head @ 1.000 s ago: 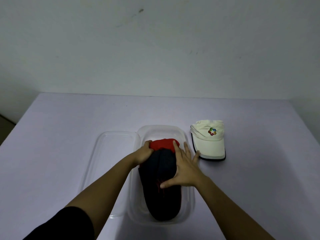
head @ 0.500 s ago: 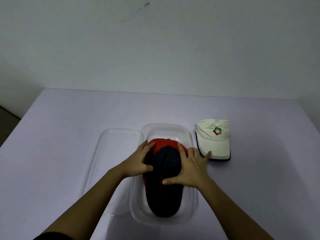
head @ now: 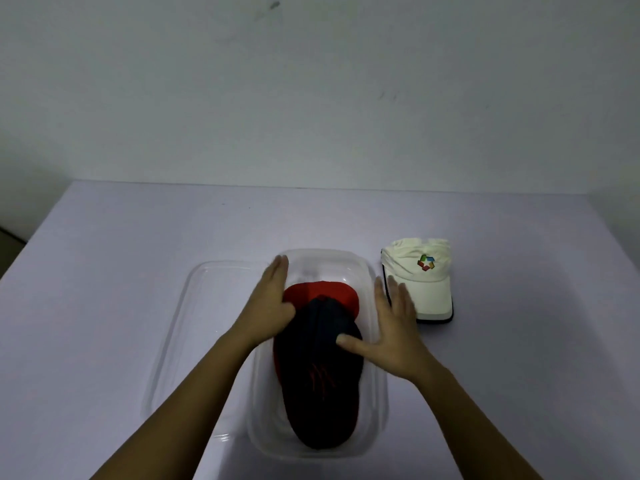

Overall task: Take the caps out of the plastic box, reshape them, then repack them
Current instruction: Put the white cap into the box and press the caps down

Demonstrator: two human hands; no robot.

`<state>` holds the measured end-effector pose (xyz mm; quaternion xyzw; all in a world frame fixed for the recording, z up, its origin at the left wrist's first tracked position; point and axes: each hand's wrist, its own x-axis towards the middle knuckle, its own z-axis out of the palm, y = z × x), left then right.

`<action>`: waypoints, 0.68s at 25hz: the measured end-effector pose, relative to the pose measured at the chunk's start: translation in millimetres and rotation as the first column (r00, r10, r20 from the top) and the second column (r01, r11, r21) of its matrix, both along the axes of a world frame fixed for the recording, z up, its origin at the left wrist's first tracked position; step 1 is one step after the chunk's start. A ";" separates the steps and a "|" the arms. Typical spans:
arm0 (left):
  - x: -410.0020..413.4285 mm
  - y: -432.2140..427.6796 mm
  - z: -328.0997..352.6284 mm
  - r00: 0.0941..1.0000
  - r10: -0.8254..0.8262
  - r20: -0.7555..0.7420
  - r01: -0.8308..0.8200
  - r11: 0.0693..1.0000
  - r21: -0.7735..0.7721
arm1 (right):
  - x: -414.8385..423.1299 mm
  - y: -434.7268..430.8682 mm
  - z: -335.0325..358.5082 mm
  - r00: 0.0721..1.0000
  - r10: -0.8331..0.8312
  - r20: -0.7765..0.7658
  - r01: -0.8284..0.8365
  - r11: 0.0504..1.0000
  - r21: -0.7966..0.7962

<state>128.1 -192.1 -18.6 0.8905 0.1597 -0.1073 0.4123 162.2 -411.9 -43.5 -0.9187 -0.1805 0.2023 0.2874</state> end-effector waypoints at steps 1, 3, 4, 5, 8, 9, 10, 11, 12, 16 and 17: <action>9.4 -6.2 4.5 0.995 0.061 0.073 -0.060 0.998 -0.017 | 6.3 -8.6 -1.7 0.997 -0.065 0.046 0.063 0.997 0.049; 33.6 -26.1 11.9 0.982 0.101 0.157 -0.086 0.992 -0.097 | 29.4 -27.8 -9.8 0.967 -0.209 0.144 0.191 0.973 0.128; 47.6 -37.2 13.7 0.982 0.083 0.167 -0.060 0.988 -0.139 | 45.5 -37.8 -13.7 0.948 -0.270 0.166 0.247 0.958 0.145; 61.7 -48.4 14.7 0.985 0.053 0.163 -0.025 0.985 -0.173 | 62.9 -48.2 -17.7 0.934 -0.310 0.180 0.284 0.946 0.157; 113.8 -82.2 7.4 0.996 -0.054 0.066 0.068 0.971 -0.230 | 118.9 -83.4 -31.7 0.913 -0.357 0.195 0.324 0.928 0.184; 131.1 -90.8 2.1 0.996 -0.087 0.013 0.087 0.967 -0.239 | 136.4 -93.8 -33.9 0.922 -0.354 0.157 0.326 0.928 0.180; 149.5 -99.1 -7.3 0.992 -0.116 -0.053 0.100 0.965 -0.242 | 153.4 -104.0 -36.9 0.938 -0.332 0.099 0.313 0.935 0.168; 163.9 -105.7 -15.5 0.982 -0.147 -0.115 0.118 0.966 -0.232 | 166.6 -112.2 -40.2 0.956 -0.291 0.024 0.284 0.946 0.155; 173.7 -108.4 -26.0 0.968 -0.184 -0.169 0.145 0.965 -0.220 | 174.9 -116.2 -43.3 0.966 -0.250 -0.062 0.257 0.955 0.147; 201.0 -126.9 -62.2 0.922 -0.273 -0.274 0.195 0.940 -0.280 | 198.9 -125.0 -57.5 0.903 -0.180 -0.390 0.289 0.926 0.244; 203.6 -130.4 -66.8 0.931 -0.250 -0.266 0.166 0.939 -0.302 | 199.9 -124.1 -60.5 0.891 -0.168 -0.422 0.305 0.909 0.284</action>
